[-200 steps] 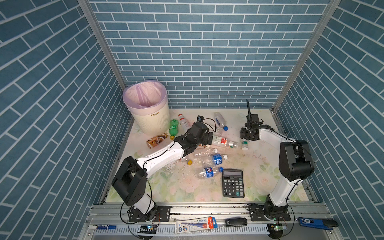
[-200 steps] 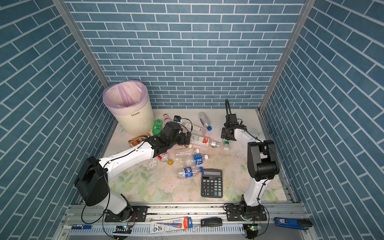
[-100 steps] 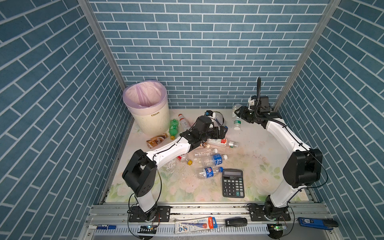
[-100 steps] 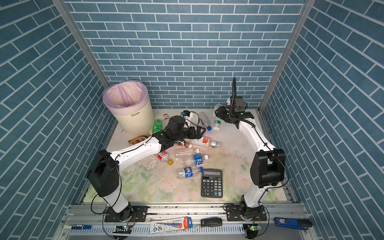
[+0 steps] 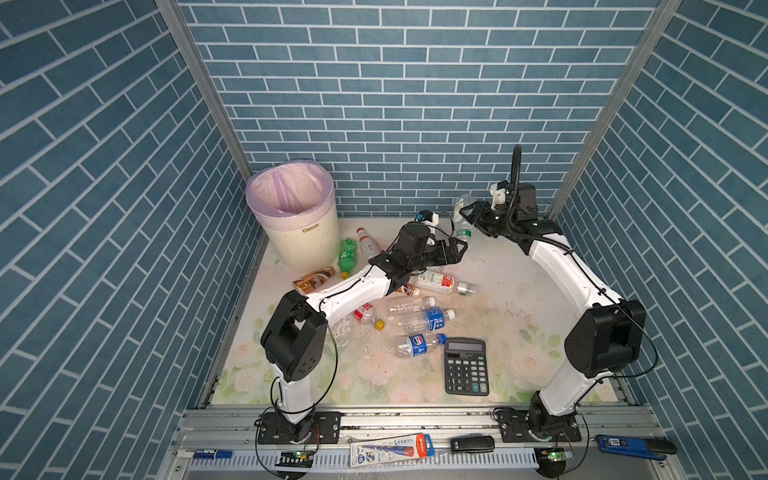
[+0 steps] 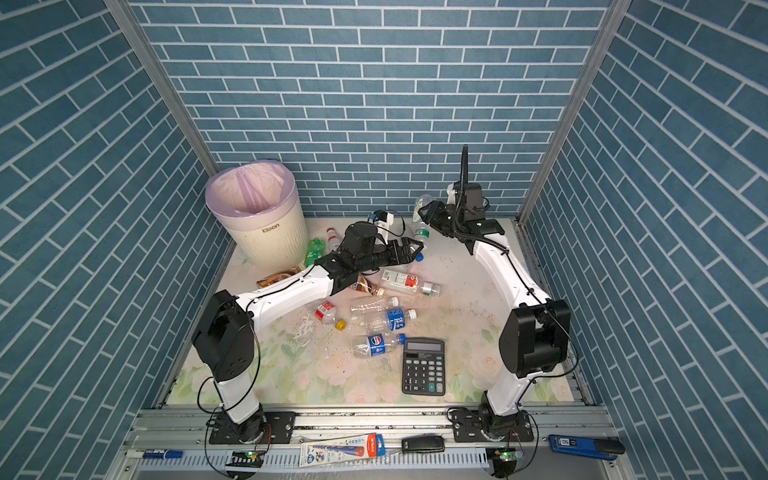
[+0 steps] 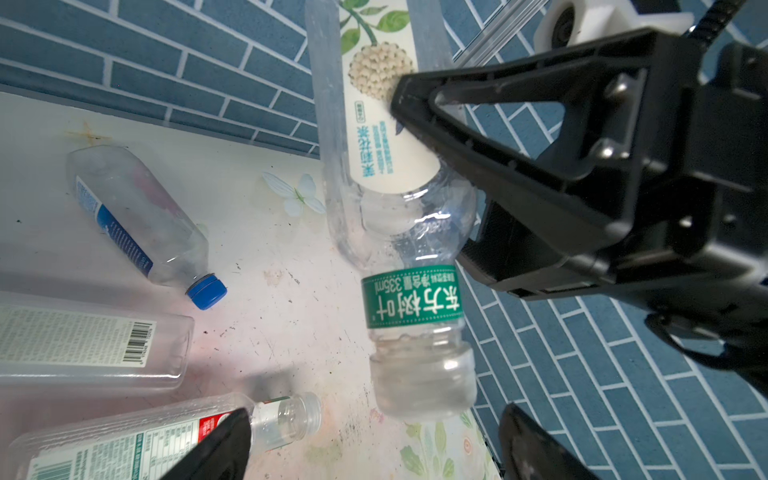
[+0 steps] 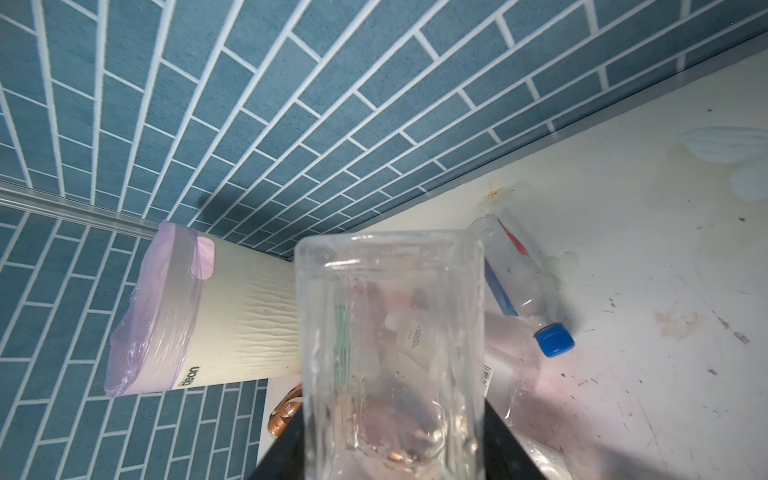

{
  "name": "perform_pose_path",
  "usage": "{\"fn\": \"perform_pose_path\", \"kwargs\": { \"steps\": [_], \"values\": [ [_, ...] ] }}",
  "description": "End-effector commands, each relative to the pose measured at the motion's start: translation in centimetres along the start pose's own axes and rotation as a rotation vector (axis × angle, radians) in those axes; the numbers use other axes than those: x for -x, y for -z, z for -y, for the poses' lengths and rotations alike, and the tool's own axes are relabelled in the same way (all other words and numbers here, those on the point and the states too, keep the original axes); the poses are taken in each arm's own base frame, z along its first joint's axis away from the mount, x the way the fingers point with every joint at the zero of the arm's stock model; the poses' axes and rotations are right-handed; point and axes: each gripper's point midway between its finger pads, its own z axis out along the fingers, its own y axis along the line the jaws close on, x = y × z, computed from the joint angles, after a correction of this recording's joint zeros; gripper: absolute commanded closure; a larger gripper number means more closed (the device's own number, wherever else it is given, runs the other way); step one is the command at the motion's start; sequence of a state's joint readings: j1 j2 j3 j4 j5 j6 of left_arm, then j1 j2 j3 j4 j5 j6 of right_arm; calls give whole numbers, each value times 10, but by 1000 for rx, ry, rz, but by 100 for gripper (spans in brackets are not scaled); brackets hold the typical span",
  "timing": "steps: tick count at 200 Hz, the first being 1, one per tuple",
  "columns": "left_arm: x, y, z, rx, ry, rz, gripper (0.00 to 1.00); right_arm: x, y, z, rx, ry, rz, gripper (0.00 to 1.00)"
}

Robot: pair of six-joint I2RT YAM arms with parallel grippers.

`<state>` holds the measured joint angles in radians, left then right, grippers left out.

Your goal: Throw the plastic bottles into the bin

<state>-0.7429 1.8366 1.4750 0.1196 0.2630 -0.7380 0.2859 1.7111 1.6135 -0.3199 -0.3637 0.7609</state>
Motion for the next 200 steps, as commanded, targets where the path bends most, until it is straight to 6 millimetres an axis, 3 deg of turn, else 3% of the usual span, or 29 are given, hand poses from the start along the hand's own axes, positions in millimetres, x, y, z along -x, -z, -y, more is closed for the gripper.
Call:
{"fn": "perform_pose_path", "kwargs": {
  "steps": [1, 71, 126, 150, 200],
  "values": [
    [-3, -9, -1, 18, 19, -31, 9, 11, 0, -27, 82, -14, 34, 54],
    [7, -10, -17, 82, 59, -6, 39, 3, -2, -42, 104, -1, 31, 55],
    [11, -3, -18, 94, 38, 17, 61, -8, -5, -37, 96, -5, 7, 53],
    [12, 3, -21, 112, 14, -1, 63, -10, -2, -41, 109, 1, 1, 46],
    [25, 35, -28, 196, -77, 15, 68, -4, 18, -54, 130, 42, 28, 23]
  ]
}}
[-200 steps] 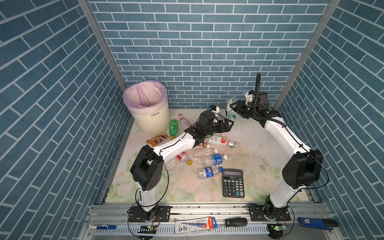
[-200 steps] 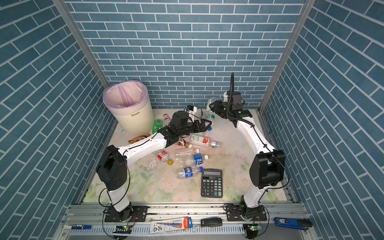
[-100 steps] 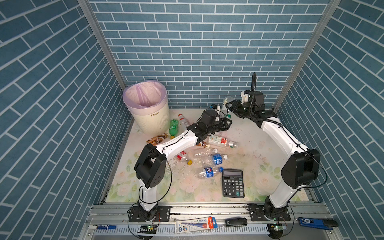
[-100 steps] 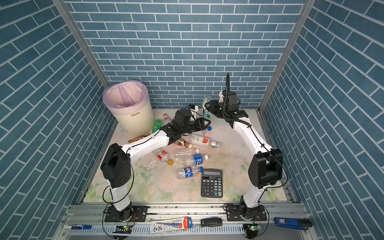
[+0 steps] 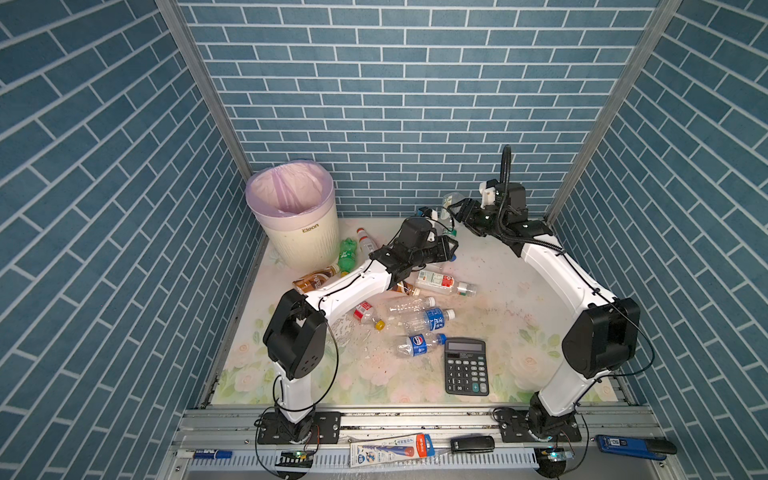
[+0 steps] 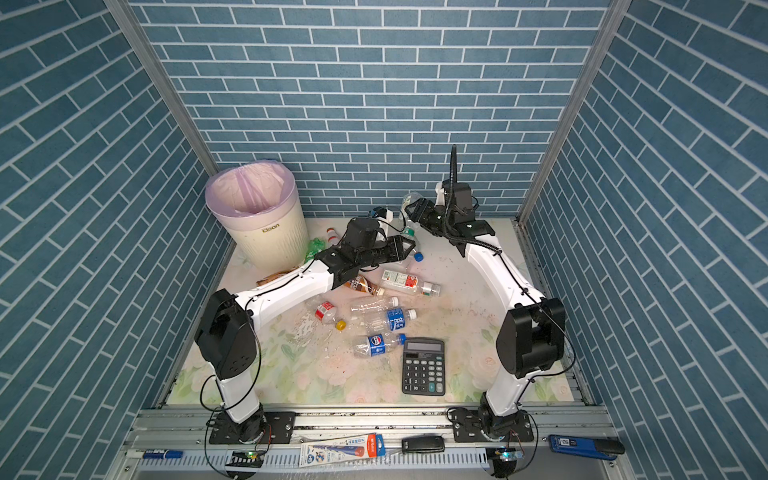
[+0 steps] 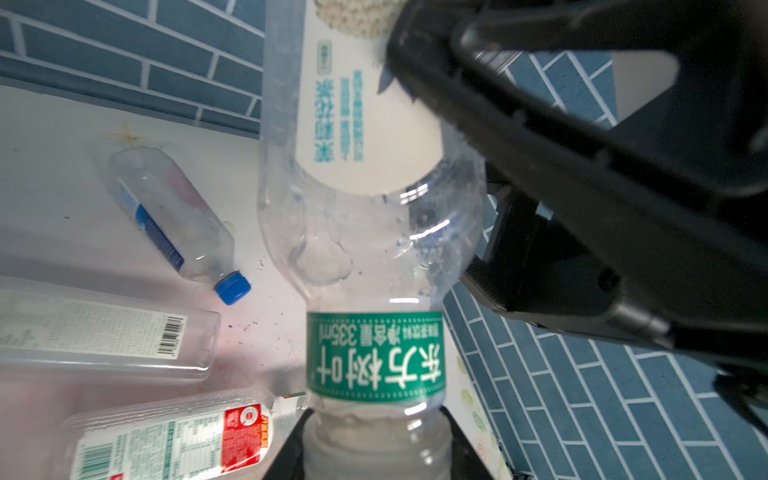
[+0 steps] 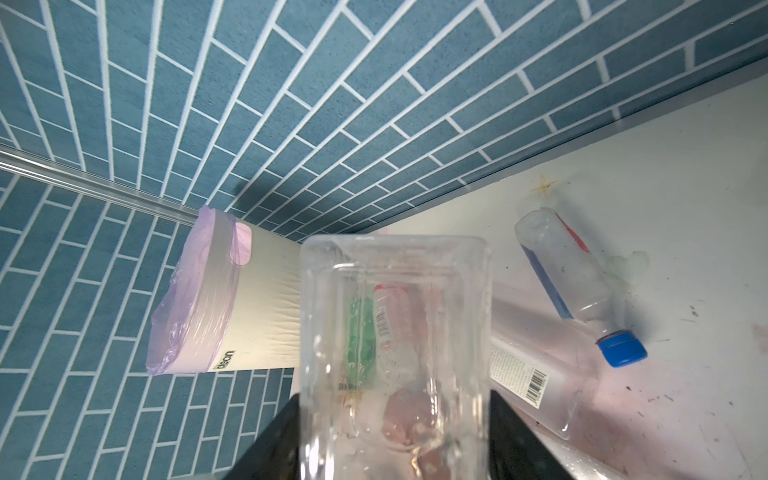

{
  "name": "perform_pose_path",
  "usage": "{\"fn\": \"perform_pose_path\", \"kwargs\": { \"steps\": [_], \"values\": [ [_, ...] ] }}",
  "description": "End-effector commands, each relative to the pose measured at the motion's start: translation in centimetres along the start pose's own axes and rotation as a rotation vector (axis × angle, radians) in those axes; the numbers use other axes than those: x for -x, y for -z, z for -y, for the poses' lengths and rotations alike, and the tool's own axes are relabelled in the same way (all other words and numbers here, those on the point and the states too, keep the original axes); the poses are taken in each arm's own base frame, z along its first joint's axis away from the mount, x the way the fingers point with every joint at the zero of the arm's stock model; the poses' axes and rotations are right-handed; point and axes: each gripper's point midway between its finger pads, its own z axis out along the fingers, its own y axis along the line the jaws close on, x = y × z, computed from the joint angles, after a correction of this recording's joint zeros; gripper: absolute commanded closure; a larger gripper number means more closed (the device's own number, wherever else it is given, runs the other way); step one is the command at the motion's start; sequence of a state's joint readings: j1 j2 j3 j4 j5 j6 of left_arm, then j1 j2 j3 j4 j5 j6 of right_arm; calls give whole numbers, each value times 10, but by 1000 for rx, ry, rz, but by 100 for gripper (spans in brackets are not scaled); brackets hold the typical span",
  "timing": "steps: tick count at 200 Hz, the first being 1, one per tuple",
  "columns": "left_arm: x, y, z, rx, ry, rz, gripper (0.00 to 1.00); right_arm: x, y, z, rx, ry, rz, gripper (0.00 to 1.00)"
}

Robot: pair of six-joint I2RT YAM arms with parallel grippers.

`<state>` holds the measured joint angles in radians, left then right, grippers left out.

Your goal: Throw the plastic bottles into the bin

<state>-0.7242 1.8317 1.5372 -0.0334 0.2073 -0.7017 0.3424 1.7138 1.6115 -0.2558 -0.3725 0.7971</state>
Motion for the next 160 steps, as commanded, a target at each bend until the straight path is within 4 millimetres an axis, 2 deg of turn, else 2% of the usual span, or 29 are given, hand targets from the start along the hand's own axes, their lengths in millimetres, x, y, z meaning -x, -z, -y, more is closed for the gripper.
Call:
{"fn": "perform_pose_path", "kwargs": {
  "steps": [1, 16, 35, 64, 88, 106, 138, 160],
  "values": [
    [16, 26, -15, 89, -62, 31, 68, 7, 24, -26, 56, 35, 32, 23],
    [19, 37, -23, 116, -65, 36, 68, 9, 32, -34, 74, 56, 41, 10],
    [28, 53, -33, 154, -74, 58, 68, 12, 42, -47, 110, 81, 51, 1],
    [50, 87, -44, 240, -126, 100, 68, 14, 56, -66, 146, 158, 67, 1],
    [82, 126, -44, 307, -185, 169, 68, 9, 61, -86, 152, 279, 68, 1],
    [108, 155, -49, 350, -197, 204, 68, 2, 63, -108, 169, 390, 69, 1],
    [153, 208, -56, 445, -247, 287, 68, -21, 64, -162, 237, 609, 73, 1],
    [193, 251, -47, 504, -308, 416, 68, -37, 59, -189, 272, 698, 60, 1]
  ]
}}
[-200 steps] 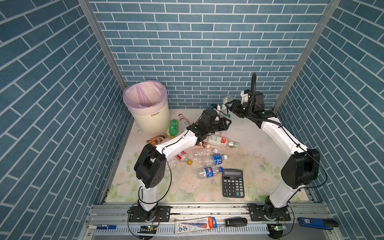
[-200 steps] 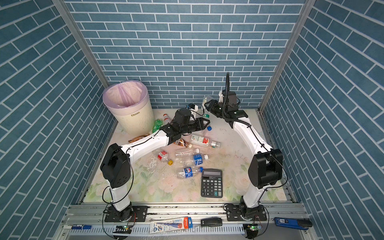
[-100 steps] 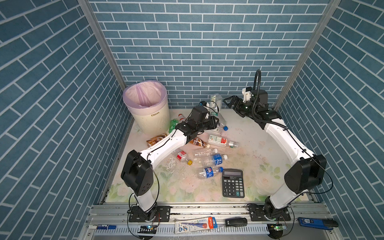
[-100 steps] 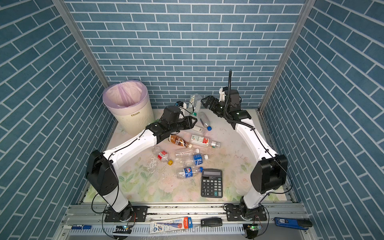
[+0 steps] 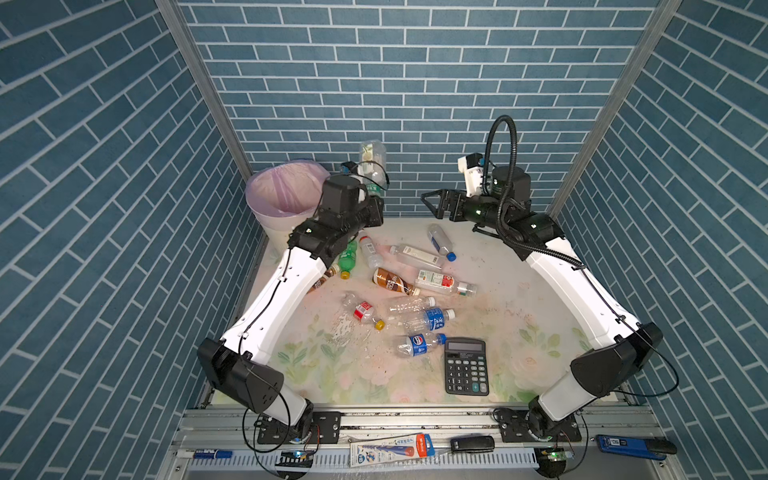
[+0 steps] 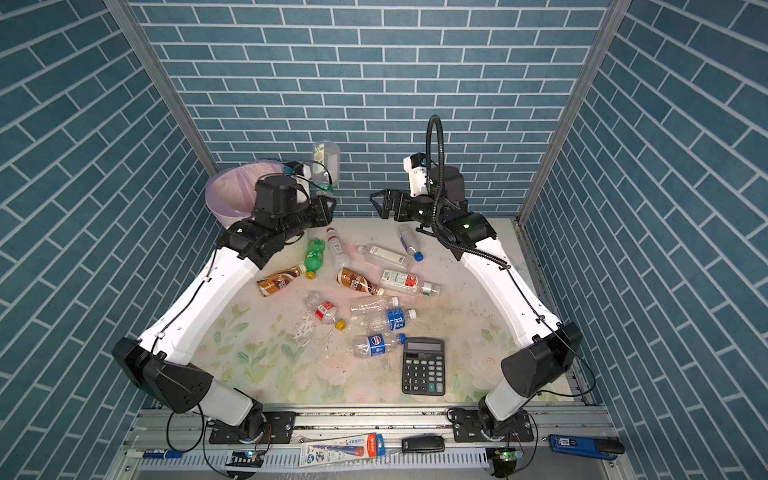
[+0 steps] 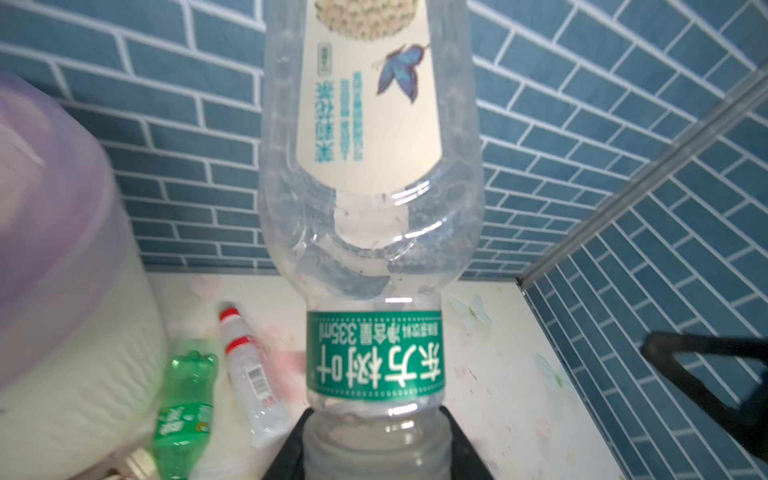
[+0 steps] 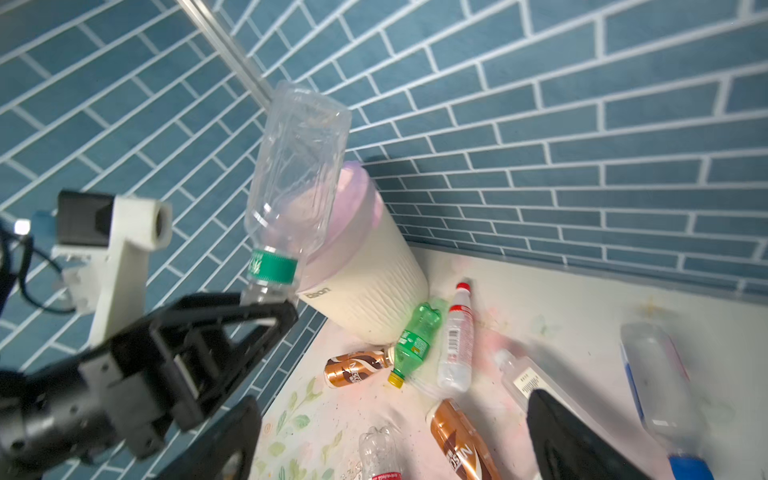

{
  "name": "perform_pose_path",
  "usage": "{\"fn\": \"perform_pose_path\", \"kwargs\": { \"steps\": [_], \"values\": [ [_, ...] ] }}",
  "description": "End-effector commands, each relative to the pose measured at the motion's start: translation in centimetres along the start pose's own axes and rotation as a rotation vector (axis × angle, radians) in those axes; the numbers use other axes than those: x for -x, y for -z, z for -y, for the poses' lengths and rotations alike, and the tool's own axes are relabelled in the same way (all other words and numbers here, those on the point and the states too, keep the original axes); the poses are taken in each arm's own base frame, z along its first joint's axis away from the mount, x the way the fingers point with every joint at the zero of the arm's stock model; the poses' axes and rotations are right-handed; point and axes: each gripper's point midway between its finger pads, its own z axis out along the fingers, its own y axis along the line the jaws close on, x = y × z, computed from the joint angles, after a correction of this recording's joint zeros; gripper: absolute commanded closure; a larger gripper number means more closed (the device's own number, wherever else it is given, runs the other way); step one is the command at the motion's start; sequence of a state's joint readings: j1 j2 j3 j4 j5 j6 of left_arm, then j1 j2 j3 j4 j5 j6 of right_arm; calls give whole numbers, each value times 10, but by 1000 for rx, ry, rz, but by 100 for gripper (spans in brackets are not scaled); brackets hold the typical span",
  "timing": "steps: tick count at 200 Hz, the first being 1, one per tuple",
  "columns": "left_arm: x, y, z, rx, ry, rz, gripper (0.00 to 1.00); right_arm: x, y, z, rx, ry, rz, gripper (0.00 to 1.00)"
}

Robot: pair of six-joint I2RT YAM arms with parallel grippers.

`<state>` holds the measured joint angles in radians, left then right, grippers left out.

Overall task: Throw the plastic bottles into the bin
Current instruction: 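Carry the bottle over the bin with left gripper while right arm draws back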

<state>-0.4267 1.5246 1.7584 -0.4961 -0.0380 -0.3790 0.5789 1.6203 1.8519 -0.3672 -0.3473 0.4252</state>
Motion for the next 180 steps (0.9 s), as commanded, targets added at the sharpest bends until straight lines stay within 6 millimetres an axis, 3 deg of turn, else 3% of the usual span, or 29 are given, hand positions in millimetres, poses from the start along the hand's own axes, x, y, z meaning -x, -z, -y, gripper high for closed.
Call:
{"fn": "perform_pose_path", "kwargs": {
  "steps": [1, 34, 53, 63, 81, 93, 110, 123, 131, 151, 180],
  "values": [
    [46, 37, -20, 90, -96, 104, 68, 3, -10, -24, 13, 177, -8, 1],
    [119, 84, -32, 173, -142, 306, 68, -5, -23, -34, 38, 177, -39, 1],
    [145, 104, -36, 200, -158, 379, 69, -7, -23, -32, 25, 175, -44, 1],
    [150, 104, -41, 220, -163, 383, 69, -7, -22, -30, 14, 177, -41, 1],
    [144, 87, -66, 269, -151, 328, 70, -10, -24, -25, -8, 177, -46, 1],
    [132, 67, -95, 298, -98, 258, 70, -12, -26, -23, -13, 174, -55, 1],
    [105, 37, -152, 374, 62, 123, 70, -16, -29, -21, -14, 160, -68, 1],
    [86, 23, -181, 382, 189, 12, 59, -17, -30, -22, -7, 150, -73, 1],
    [80, 19, -185, 381, 213, -33, 41, -19, -30, -22, -3, 145, -78, 1],
    [81, 15, -173, 322, 210, -54, 2, -21, -31, -19, -14, 135, -82, 1],
    [87, 23, -167, 302, 208, 2, 1, -24, -32, -18, -16, 129, -87, 1]
  ]
}}
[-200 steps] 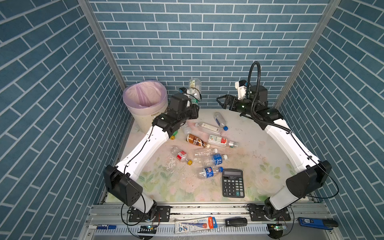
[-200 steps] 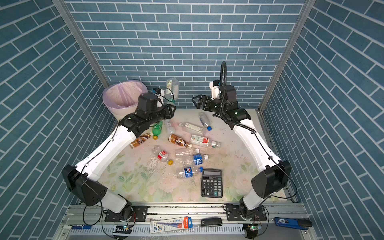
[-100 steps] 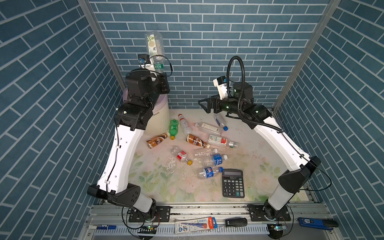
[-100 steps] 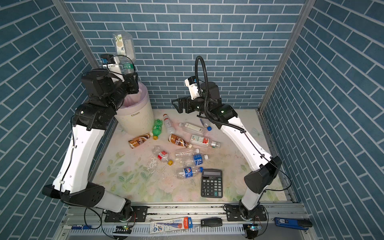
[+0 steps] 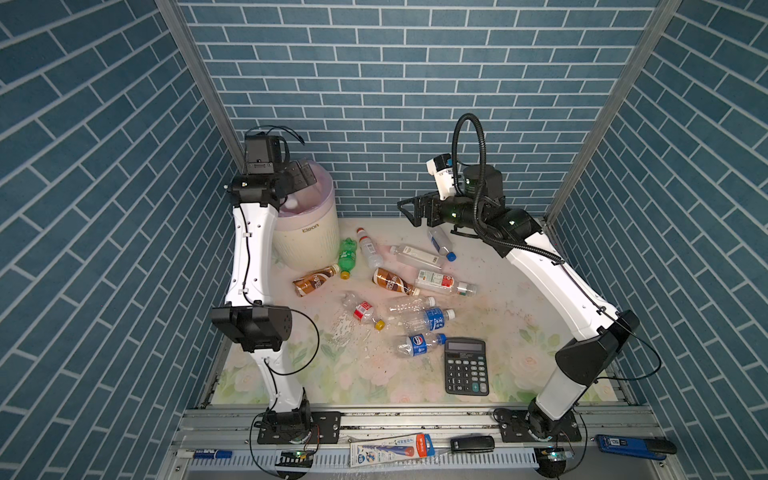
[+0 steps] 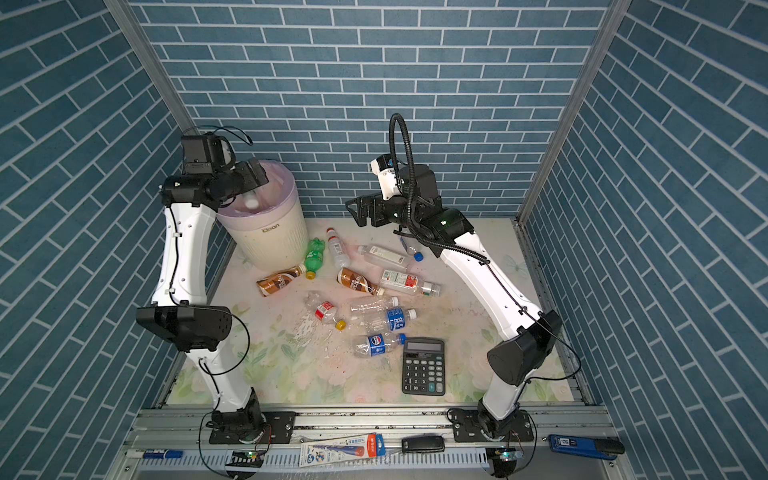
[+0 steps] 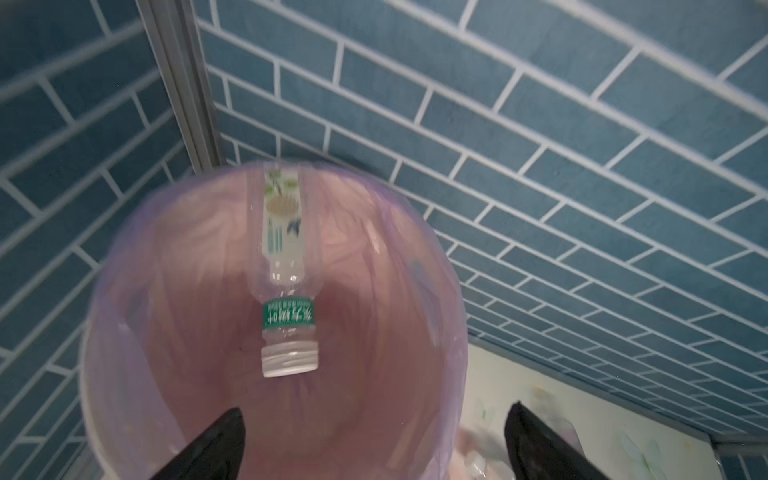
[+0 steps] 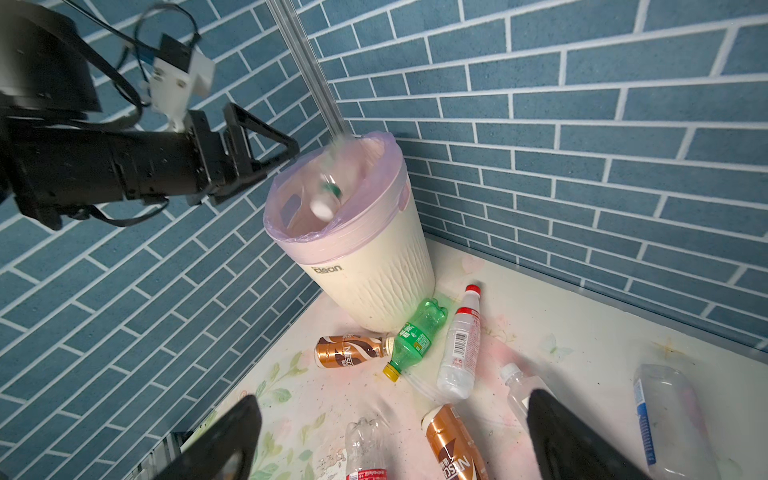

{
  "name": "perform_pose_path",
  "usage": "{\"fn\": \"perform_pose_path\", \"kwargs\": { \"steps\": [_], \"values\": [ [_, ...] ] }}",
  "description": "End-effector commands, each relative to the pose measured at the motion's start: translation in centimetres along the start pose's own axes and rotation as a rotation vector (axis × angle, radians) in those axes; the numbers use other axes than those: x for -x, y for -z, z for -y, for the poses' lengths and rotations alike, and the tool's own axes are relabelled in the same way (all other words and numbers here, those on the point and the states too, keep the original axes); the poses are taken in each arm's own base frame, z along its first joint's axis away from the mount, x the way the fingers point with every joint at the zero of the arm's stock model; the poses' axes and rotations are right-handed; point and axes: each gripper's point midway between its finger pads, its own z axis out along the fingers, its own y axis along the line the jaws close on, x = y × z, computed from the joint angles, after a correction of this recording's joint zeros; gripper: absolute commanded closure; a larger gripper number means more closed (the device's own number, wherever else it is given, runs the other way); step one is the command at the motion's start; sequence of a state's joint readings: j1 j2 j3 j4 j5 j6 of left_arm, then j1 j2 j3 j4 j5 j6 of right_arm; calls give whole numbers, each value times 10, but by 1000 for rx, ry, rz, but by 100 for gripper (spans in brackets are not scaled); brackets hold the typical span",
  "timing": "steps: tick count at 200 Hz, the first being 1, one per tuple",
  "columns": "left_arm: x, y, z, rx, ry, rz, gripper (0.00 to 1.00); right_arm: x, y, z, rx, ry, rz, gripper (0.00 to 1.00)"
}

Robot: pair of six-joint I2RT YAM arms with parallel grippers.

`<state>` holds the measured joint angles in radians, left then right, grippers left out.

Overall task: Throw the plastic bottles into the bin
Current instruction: 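Carry the bottle over the bin with left gripper while right arm draws back, then move both grippers back down toward the bottle pile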

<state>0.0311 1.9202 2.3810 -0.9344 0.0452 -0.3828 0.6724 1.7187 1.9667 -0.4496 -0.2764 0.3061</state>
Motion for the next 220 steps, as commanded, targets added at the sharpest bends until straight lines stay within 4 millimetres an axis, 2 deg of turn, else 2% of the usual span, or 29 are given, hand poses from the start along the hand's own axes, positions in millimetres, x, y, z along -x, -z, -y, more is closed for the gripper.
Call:
{"fn": "perform_pose_path", "kwargs": {
  "steps": [1, 62, 126, 168, 197, 220],
  "values": [
    [14, 54, 20, -94, 25, 68, 1, -5, -2, 3, -13, 6, -16, 1],
    [2, 55, 22, -98, -13, 38, 1, -12, -3, 8, -32, -6, -35, 1],
    [-2, 68, 47, -129, -90, 55, 1, -19, -1, 15, -62, -9, -48, 1],
    [-14, 77, 86, -208, -161, 70, 1, -26, 1, 24, -102, -11, -55, 1],
    [-34, 87, 127, -302, -250, 75, 1, -34, 10, 38, -132, -26, -62, 1],
    [-52, 95, 148, -354, -295, 81, 1, -50, 19, 52, -162, -52, -75, 1]
  ]
}}
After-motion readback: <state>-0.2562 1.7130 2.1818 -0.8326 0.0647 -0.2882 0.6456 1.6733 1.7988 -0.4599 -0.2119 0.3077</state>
